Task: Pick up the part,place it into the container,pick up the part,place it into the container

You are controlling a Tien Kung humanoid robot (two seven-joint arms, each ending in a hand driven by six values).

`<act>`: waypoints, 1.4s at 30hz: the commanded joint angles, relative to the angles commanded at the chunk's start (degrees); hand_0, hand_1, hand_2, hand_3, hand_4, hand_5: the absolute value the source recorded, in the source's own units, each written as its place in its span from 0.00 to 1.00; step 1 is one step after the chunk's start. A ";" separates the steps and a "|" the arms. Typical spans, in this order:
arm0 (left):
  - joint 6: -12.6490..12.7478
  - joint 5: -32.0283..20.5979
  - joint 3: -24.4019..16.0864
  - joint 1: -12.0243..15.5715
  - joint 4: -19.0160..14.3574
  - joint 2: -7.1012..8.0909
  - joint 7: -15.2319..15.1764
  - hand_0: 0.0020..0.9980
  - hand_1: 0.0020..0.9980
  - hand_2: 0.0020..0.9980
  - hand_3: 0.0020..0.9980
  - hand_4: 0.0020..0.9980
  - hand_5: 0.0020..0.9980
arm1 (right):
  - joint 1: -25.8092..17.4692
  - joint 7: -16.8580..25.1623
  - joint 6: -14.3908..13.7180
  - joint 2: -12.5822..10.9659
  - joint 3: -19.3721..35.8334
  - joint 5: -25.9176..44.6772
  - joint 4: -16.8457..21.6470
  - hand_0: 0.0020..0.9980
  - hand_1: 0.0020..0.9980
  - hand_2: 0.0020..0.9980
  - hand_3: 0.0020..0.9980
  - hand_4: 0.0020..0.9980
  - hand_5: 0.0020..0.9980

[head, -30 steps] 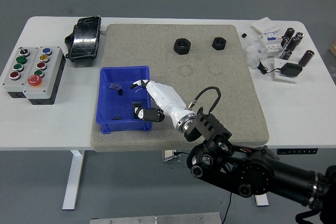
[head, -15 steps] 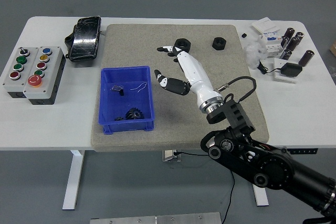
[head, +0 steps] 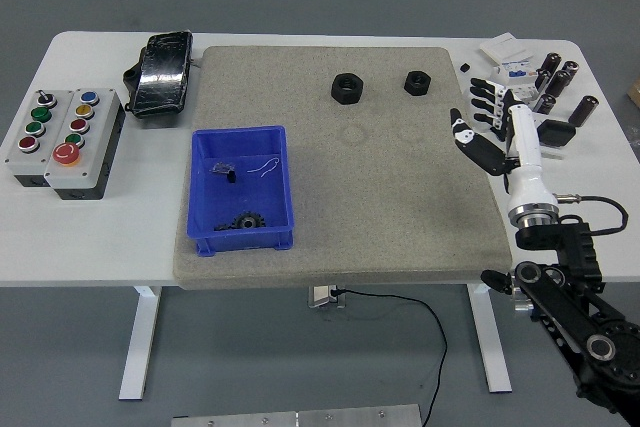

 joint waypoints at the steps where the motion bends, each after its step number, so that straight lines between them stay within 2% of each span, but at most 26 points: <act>1: -0.01 0.14 -0.08 0.09 0.00 0.05 0.00 0.66 0.63 0.57 0.61 0.69 0.36 | -1.11 1.30 0.24 0.17 1.52 1.43 0.07 0.68 0.75 0.76 0.71 0.67 0.15; 6: -0.07 0.30 -0.01 0.28 0.00 0.41 -0.12 0.66 0.63 0.57 0.61 0.69 0.35 | -3.35 6.17 0.81 0.87 8.34 6.79 0.77 0.68 0.73 0.75 0.71 0.70 0.17; 14: -0.09 0.25 -0.07 0.50 0.00 1.18 -0.17 0.66 0.63 0.57 0.61 0.69 0.35 | -4.13 7.62 0.89 1.73 13.70 8.11 0.71 0.67 0.73 0.75 0.71 0.70 0.16; 24: -0.10 0.29 -0.37 1.36 0.00 2.17 -0.03 0.66 0.63 0.57 0.61 0.69 0.35 | -4.45 6.98 0.49 2.70 14.15 6.69 0.81 0.65 0.72 0.75 0.71 0.71 0.18; 31: -0.12 -0.13 -0.17 0.90 0.00 2.45 -0.30 0.66 0.63 0.57 0.61 0.69 0.35 | -4.52 6.39 0.09 2.46 14.44 6.13 0.77 0.65 0.71 0.75 0.71 0.73 0.21; 42: 0.18 -1.51 -0.01 1.00 0.00 0.86 -0.42 0.66 0.63 0.57 0.61 0.69 0.35 | -3.76 5.40 -0.18 2.29 14.44 4.06 1.97 0.65 0.71 0.75 0.70 0.74 0.23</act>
